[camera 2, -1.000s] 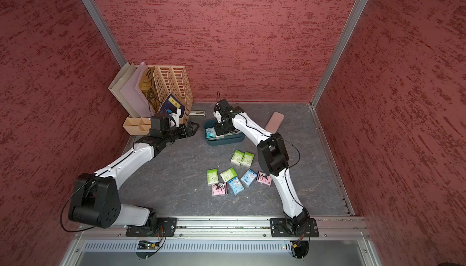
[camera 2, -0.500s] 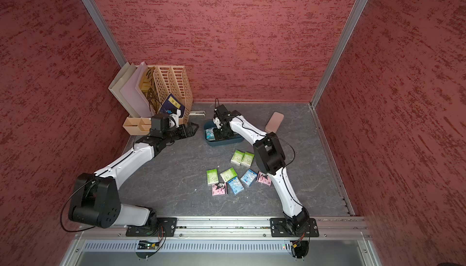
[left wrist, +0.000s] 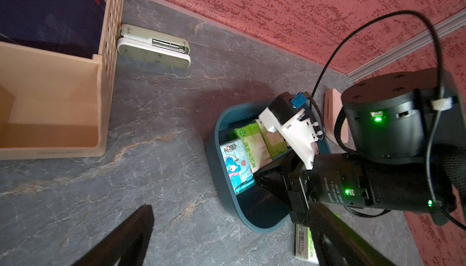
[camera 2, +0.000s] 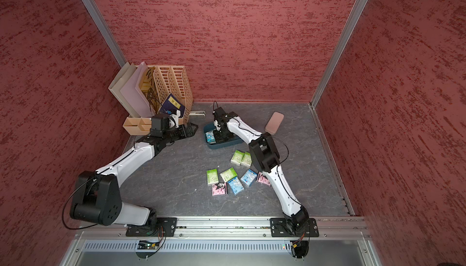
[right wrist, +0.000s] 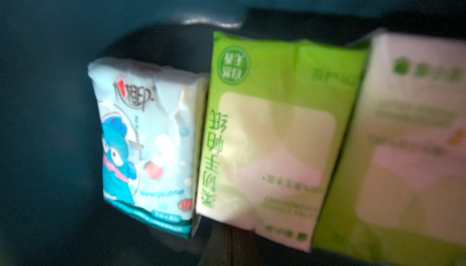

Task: Put the pocket tissues into the storage box
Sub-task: Adjust the pocket tissues in the storage box.

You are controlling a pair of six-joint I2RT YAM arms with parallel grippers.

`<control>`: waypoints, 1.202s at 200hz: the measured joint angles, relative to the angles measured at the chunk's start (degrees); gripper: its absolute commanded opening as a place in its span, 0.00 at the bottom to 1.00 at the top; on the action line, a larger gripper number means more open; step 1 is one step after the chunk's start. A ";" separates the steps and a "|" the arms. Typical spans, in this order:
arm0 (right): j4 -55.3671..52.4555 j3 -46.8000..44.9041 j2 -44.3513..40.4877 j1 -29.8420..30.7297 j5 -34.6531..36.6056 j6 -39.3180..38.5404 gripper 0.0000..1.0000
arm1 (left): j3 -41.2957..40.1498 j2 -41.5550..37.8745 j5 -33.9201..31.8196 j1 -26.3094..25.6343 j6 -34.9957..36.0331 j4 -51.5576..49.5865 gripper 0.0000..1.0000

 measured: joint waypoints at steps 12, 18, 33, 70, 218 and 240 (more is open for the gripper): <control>0.11 0.61 0.11 0.00 0.59 0.02 0.04 | 0.00 0.28 0.02 0.00 0.00 -0.02 1.00; 0.11 0.94 0.15 0.00 0.76 0.00 0.05 | 0.00 0.42 0.02 0.00 0.00 -0.04 1.00; 0.09 1.79 0.26 0.00 1.03 0.00 0.08 | 0.00 0.63 0.02 0.00 0.00 -0.09 1.00; 0.17 2.16 0.26 0.00 1.03 -0.26 0.13 | 0.00 0.72 0.04 0.04 0.02 -0.13 1.00; -1.07 -4.22 -4.37 1.22 -4.52 -3.41 0.14 | 0.22 0.70 0.13 0.26 0.00 -0.20 1.00; -1.20 -3.34 -4.35 1.73 -5.29 -3.06 0.14 | 0.31 0.70 0.13 0.26 0.02 -0.44 1.00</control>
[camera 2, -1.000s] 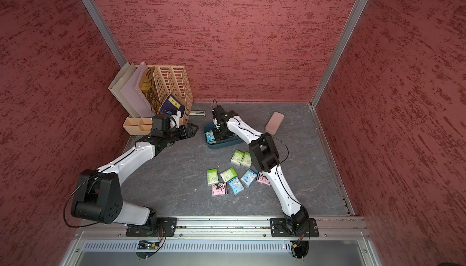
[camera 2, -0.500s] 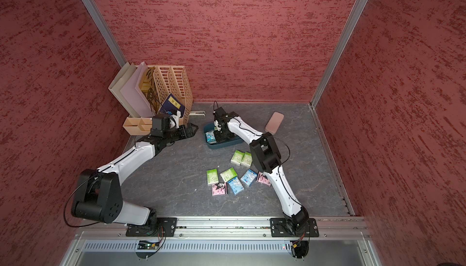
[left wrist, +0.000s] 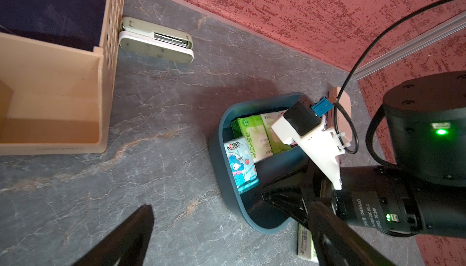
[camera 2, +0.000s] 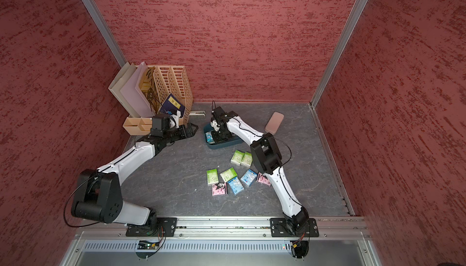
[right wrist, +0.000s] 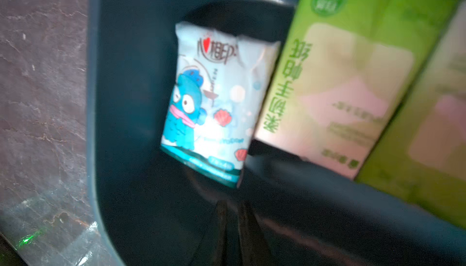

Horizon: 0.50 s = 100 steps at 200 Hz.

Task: Put the pocket tissues into the storage box
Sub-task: Adjust the pocket tissues in the storage box.

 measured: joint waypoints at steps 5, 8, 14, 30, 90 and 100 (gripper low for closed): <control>0.00 0.24 0.04 0.09 -0.20 0.09 0.14 | 0.02 0.00 0.00 0.00 0.00 0.00 1.00; 0.00 0.35 0.04 0.11 -0.33 0.17 0.14 | 0.04 0.00 0.00 0.00 0.00 -0.04 1.00; 0.07 0.48 0.04 0.17 -0.57 0.33 0.14 | 0.11 0.02 0.00 0.00 0.00 -0.15 1.00; 0.22 0.55 0.11 0.20 -0.94 0.96 0.14 | 0.28 0.02 0.00 0.00 0.00 -0.31 1.00; 0.48 3.89 4.07 0.20 -1.05 3.69 0.12 | 0.33 0.02 0.00 0.07 0.02 -0.72 1.00; 0.59 3.98 4.44 0.20 -0.92 4.26 0.12 | 0.33 0.00 0.00 0.09 0.02 -0.87 1.00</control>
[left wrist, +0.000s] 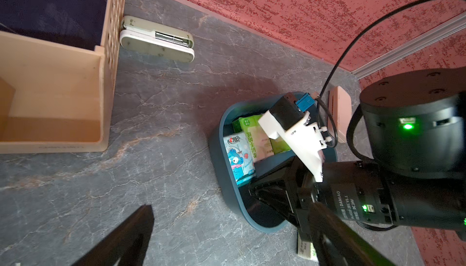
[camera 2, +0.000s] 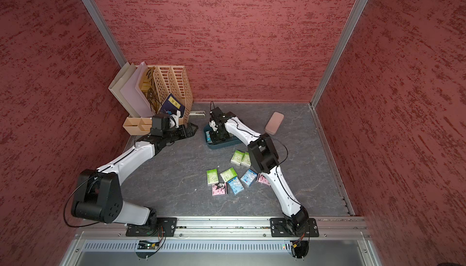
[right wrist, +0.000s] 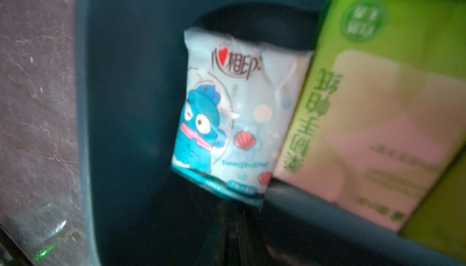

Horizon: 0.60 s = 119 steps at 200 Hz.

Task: Put the pocket tissues into the storage box
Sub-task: Adjust the pocket tissues in the storage box.

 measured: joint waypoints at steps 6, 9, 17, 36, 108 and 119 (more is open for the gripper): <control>0.13 0.00 0.13 0.00 0.20 0.35 0.12 | 0.00 0.00 0.00 0.04 0.00 -0.07 1.00; 0.20 0.00 0.20 0.00 0.26 0.48 0.12 | 0.00 0.02 0.00 0.07 0.00 -0.07 1.00; 0.39 0.00 0.20 0.00 0.46 0.98 0.12 | 0.00 0.00 0.02 0.13 0.00 -0.07 1.00; 1.22 0.11 0.20 0.00 1.38 1.90 0.13 | 0.00 0.02 0.07 0.26 -0.02 -0.07 1.00; 4.48 0.11 0.20 0.00 4.04 3.76 0.27 | 0.00 0.02 0.92 0.28 -0.04 0.00 1.00; 4.59 0.11 0.20 0.00 4.04 3.85 0.29 | 0.00 0.02 0.98 0.28 -0.04 0.00 1.00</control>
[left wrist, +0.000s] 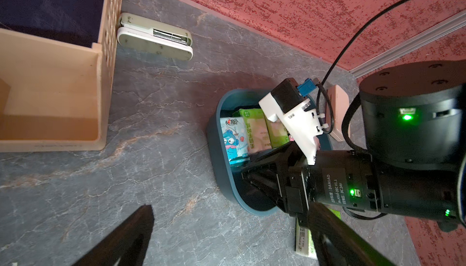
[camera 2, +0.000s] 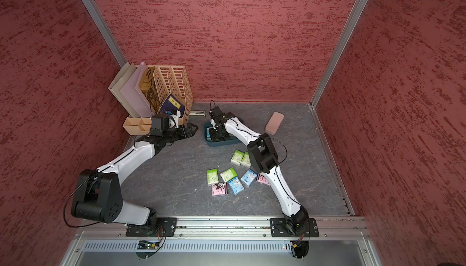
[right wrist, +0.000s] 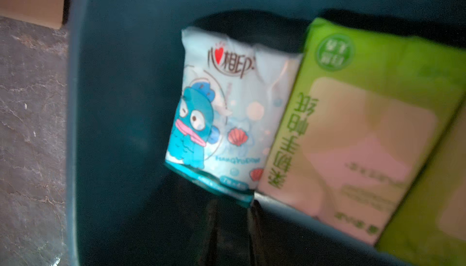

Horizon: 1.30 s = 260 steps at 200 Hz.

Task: Put the pocket tissues into the storage box
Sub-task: Adjust the pocket tissues in the storage box.

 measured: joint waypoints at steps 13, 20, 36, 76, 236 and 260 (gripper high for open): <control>0.15 -0.02 -0.04 0.02 0.00 -0.07 0.33 | 0.00 0.00 0.00 0.00 0.00 -0.02 1.00; 0.46 -0.26 -0.28 0.00 0.02 -0.17 0.38 | 0.00 0.00 0.02 0.00 0.00 -0.02 1.00; 1.29 -1.92 -1.84 0.00 0.42 -0.44 0.44 | 0.00 0.00 0.02 0.00 0.00 -0.04 1.00; 3.02 -3.80 -8.48 0.00 2.16 -1.07 0.54 | 0.07 -0.13 0.00 0.04 -0.09 -0.90 1.00; 20.22 -33.27 -35.23 -15.91 0.96 7.32 0.76 | -1.49 3.30 4.28 -16.15 5.64 -12.79 1.00; 21.64 -36.30 -36.52 -18.27 -1.77 8.98 0.75 | 3.72 10.95 3.87 -19.41 6.49 -11.54 1.00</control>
